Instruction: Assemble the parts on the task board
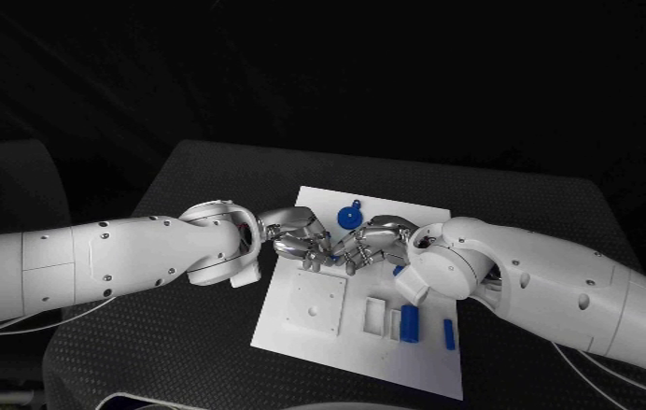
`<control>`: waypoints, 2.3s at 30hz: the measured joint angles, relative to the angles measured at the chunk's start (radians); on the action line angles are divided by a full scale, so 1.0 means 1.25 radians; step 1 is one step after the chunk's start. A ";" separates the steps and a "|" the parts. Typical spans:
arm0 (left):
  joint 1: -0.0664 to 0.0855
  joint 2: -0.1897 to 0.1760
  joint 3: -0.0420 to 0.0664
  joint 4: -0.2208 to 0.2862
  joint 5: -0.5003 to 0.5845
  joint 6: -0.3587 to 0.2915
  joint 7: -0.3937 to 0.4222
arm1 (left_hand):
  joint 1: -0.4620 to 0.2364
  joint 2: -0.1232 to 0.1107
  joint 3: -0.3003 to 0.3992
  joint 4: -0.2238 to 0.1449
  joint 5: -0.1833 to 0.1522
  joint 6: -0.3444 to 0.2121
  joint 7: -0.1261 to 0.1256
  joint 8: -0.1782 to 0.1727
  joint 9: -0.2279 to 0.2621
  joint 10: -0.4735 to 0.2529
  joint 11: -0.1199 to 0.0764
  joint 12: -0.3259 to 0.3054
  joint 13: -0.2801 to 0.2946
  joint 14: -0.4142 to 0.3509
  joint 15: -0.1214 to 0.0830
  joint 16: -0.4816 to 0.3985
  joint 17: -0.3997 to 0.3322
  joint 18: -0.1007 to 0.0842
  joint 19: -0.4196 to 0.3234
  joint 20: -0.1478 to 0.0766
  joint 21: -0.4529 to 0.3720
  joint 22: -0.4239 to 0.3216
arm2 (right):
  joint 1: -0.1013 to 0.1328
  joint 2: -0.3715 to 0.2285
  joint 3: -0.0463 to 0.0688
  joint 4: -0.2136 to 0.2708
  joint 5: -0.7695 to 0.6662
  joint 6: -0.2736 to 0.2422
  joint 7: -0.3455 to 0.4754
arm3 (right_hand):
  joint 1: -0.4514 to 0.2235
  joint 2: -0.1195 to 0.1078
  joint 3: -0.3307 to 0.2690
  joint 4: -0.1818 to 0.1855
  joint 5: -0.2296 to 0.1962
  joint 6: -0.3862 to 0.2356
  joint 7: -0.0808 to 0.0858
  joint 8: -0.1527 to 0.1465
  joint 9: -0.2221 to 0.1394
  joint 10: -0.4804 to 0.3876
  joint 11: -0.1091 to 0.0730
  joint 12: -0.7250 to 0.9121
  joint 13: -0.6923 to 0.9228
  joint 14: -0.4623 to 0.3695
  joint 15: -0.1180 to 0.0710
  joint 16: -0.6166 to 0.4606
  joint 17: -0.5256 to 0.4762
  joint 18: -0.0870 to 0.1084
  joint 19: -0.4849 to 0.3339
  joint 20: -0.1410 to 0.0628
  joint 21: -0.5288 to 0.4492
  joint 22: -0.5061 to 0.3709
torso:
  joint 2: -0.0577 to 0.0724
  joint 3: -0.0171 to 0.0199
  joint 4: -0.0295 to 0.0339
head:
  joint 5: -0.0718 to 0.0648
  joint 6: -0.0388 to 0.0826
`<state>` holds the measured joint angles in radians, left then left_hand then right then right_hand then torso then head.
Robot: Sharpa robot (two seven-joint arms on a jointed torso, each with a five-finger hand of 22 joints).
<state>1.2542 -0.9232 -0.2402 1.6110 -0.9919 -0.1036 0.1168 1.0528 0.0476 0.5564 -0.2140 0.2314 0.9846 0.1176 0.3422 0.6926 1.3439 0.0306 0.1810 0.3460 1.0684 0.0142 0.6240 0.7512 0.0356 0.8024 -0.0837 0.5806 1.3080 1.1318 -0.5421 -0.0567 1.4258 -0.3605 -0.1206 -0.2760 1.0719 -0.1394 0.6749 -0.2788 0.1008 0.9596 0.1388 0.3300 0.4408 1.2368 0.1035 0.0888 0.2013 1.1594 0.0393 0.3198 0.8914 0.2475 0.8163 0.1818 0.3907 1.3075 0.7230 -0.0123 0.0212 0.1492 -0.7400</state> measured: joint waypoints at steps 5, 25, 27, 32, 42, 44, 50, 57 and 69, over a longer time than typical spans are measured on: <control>0.000 0.000 0.000 0.001 0.001 0.000 0.000 | 0.001 0.001 0.000 0.000 0.000 0.000 0.000 0.000 0.000 0.000 0.000 0.000 0.001 0.000 0.000 0.000 0.000 0.000 0.000 0.000 0.000 0.000 | 0.000 0.003 0.000 -0.001 0.000 -0.004 0.000 | 0.003 0.003 0.002 -0.002 0.000 0.002 -0.002 0.000 0.000 0.003 -0.003 0.003 -0.001 0.000 0.000 0.000 0.000 0.000 0.000 0.000 0.000 0.000 | 0.000 0.0001 -0.0001 | 0.000 -0.001; 0.001 0.002 0.001 0.002 0.003 -0.001 -0.003 | 0.001 0.001 0.001 -0.001 0.001 0.004 -0.003 -0.002 0.000 0.001 0.001 0.000 0.001 0.000 0.000 0.000 0.000 0.000 0.000 0.000 0.000 0.000 | -0.002 0.003 -0.001 0.007 0.000 -0.036 -0.001 | 0.056 -0.010 0.030 -0.012 0.006 0.031 -0.014 0.014 0.009 0.037 -0.017 0.016 -0.003 0.013 -0.007 0.009 -0.001 0.000 0.016 -0.004 0.000 0.000 | 0.000 0.0002 0.0002 | 0.001 -0.005; 0.001 0.002 0.001 0.002 0.003 -0.002 -0.003 | 0.001 0.001 0.001 -0.001 0.001 0.004 -0.004 -0.002 0.000 0.001 0.001 0.000 0.001 0.000 0.000 0.000 0.000 0.000 0.000 0.000 0.000 0.000 | -0.002 0.003 -0.001 0.008 0.000 -0.041 -0.001 | 0.058 -0.007 0.030 -0.012 0.006 0.035 -0.017 0.014 0.010 0.041 -0.019 0.016 -0.003 0.016 -0.010 0.009 -0.001 0.000 0.017 -0.006 0.000 0.000 | 0.000 0.0002 0.0000 | 0.001 -0.005; 0.001 0.003 0.001 0.001 0.005 -0.002 -0.005 | 0.001 0.001 0.004 0.001 0.001 0.005 -0.004 -0.002 0.001 0.001 0.001 0.000 0.001 0.000 0.000 0.000 0.000 0.000 0.000 0.000 0.000 0.000 | -0.003 0.003 -0.002 0.011 -0.001 -0.055 -0.002 | 0.070 -0.014 0.032 -0.010 0.006 0.042 -0.018 0.019 0.014 0.050 -0.021 0.021 -0.002 0.023 -0.011 0.014 -0.001 0.000 0.025 -0.008 0.003 0.000 | 0.000 0.0002 0.0002 | 0.000 -0.006; 0.001 0.010 0.001 0.003 0.009 -0.009 -0.018 | 0.001 0.001 0.003 0.001 0.001 0.007 -0.004 -0.005 0.002 0.001 0.001 0.000 0.002 0.000 0.000 0.000 0.000 0.000 0.000 0.000 0.000 0.000 | -0.006 0.003 -0.002 0.020 0.013 -0.101 -0.006 | 0.070 -0.014 0.032 -0.010 0.000 0.052 -0.024 0.026 0.023 0.064 -0.030 0.025 0.002 0.032 -0.014 0.019 0.002 0.000 0.034 -0.011 0.008 0.000 | 0.000 0.0000 0.0008 | -0.003 -0.007; 0.001 0.011 0.000 0.004 0.009 -0.010 -0.022 | 0.001 0.001 0.003 0.001 0.000 0.008 -0.003 -0.005 0.003 0.001 0.001 0.000 0.003 0.002 -0.002 0.000 -0.001 0.000 0.000 0.000 0.000 0.000 | -0.006 0.003 -0.002 0.024 0.018 -0.115 -0.007 | 0.071 -0.015 0.032 -0.010 0.000 0.058 -0.026 0.026 0.024 0.068 -0.032 0.026 0.004 0.036 -0.018 0.022 0.002 0.000 0.040 -0.011 0.010 0.000 | 0.000 0.0000 0.0011 | -0.004 -0.007; 0.002 0.013 0.001 0.007 0.010 -0.017 -0.031 | 0.000 -0.001 0.006 0.003 0.000 0.010 -0.004 -0.008 0.003 0.001 0.002 0.000 0.003 0.003 -0.003 0.003 -0.001 0.000 0.000 0.000 0.003 0.000 | -0.007 0.003 -0.003 0.031 0.030 -0.151 -0.008 | 0.076 -0.015 0.045 -0.009 0.006 0.074 -0.030 0.034 0.034 0.087 -0.041 0.033 0.009 0.051 -0.025 0.028 0.005 0.000 0.053 -0.018 0.015 0.000 | 0.000 0.0000 0.0008 | -0.004 -0.007; 0.002 0.013 0.001 0.008 0.010 -0.024 -0.038 | -0.001 -0.002 0.006 0.003 0.000 0.010 -0.005 -0.008 0.003 0.001 0.002 0.000 0.004 0.003 -0.003 0.003 -0.001 0.000 0.003 -0.003 0.003 -0.001 | -0.008 0.003 -0.003 0.037 0.036 -0.171 -0.010 | 0.077 -0.014 0.051 -0.011 0.006 0.075 -0.031 0.034 0.036 0.090 -0.044 0.033 0.009 0.054 -0.028 0.031 0.005 0.000 0.057 -0.017 0.019 0.000 | 0.000 0.0001 0.0005 | -0.003 -0.008; 0.001 0.010 0.001 0.007 0.007 -0.033 -0.049 | -0.005 -0.006 0.007 0.007 -0.003 0.015 -0.010 -0.008 0.001 0.004 -0.002 0.000 0.005 0.003 -0.003 0.003 -0.001 -0.004 0.003 -0.003 0.003 -0.001 | -0.009 -0.003 -0.002 0.046 0.030 -0.174 -0.011 | 0.080 -0.017 0.063 -0.010 0.009 0.092 -0.043 0.042 0.042 0.099 -0.047 0.036 0.014 0.063 -0.031 0.034 0.008 0.000 0.066 -0.020 0.022 0.000 | 0.000 0.0002 0.0002 | -0.003 -0.009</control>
<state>1.2554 -0.9107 -0.2391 1.6201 -0.9829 -0.1450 0.0556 1.0461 0.0406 0.5651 -0.2057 0.2271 1.0038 0.1051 0.3321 0.6934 1.3493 0.0287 0.1810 0.3518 1.0721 0.0105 0.6273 0.7503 0.0305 0.8061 -0.0874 0.5845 1.3073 1.1211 -0.5453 -0.0587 1.4831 -0.3228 -0.3384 -0.2897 1.1717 -0.1605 0.7539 -0.2912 0.1124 1.0747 0.0848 0.3829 0.4933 1.3600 0.0446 0.1343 0.2184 1.2385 0.0002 0.3622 0.9017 0.2476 0.8988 0.1565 0.4180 1.3075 0.7227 -0.0120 0.0215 0.1456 -0.7515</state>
